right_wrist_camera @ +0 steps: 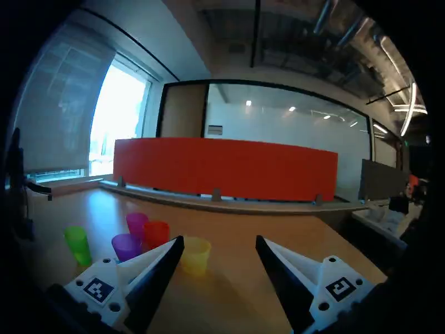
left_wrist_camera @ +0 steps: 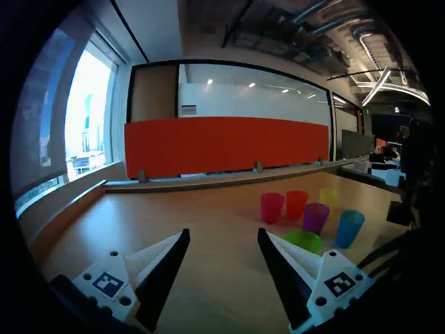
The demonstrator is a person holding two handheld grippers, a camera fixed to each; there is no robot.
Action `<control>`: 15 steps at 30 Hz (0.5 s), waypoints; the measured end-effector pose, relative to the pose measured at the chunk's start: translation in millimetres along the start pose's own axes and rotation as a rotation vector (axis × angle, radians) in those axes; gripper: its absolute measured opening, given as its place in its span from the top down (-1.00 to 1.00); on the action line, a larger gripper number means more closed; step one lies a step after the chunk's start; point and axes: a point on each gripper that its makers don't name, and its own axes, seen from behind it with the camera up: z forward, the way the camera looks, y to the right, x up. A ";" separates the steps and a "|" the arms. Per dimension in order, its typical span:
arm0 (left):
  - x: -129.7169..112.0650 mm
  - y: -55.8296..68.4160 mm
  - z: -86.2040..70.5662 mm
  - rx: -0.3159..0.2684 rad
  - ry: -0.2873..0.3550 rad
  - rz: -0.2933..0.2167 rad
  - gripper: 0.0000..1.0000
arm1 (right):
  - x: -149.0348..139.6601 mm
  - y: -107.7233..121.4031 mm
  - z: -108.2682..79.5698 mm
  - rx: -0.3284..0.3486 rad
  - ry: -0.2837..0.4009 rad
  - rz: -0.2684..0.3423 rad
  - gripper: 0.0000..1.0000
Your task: Pour water
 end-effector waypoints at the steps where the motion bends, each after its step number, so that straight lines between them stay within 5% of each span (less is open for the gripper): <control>1: 2.4 -1.4 0.5 0.009 0.011 -0.003 -0.80 | 2.3 1.1 0.3 -0.010 0.014 0.003 -1.00; 15: 25.5 -19.1 2.7 0.114 0.147 0.011 -0.80 | 14.7 20.8 -3.8 -0.141 0.092 0.005 -1.00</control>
